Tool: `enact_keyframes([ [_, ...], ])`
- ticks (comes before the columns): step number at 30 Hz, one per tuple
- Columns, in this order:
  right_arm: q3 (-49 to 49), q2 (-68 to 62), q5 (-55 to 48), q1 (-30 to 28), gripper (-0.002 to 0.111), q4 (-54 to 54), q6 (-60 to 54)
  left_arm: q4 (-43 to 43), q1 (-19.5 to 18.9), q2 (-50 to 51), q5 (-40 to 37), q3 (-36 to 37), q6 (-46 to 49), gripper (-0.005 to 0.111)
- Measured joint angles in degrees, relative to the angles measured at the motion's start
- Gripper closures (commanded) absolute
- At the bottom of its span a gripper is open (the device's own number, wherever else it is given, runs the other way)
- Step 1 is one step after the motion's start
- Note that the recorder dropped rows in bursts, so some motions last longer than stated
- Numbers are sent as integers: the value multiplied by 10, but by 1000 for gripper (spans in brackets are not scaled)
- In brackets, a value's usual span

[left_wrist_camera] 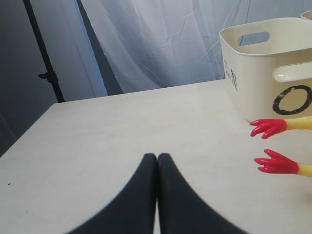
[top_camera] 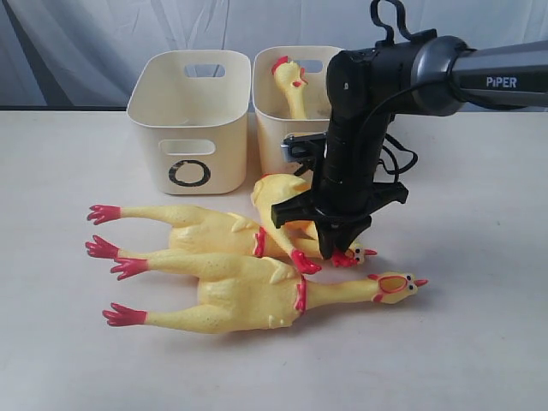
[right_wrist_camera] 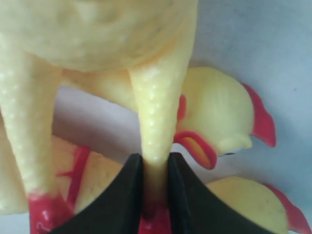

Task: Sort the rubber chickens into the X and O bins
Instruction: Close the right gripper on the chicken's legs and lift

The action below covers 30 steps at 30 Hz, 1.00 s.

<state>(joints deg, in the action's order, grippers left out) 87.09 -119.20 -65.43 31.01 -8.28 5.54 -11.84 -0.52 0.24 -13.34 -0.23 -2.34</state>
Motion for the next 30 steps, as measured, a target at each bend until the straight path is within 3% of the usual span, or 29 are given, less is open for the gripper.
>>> enact_keyframes([
  [30,0,119,-41,1,109,-18,-30,0,0,0,0,0,0,107],
])
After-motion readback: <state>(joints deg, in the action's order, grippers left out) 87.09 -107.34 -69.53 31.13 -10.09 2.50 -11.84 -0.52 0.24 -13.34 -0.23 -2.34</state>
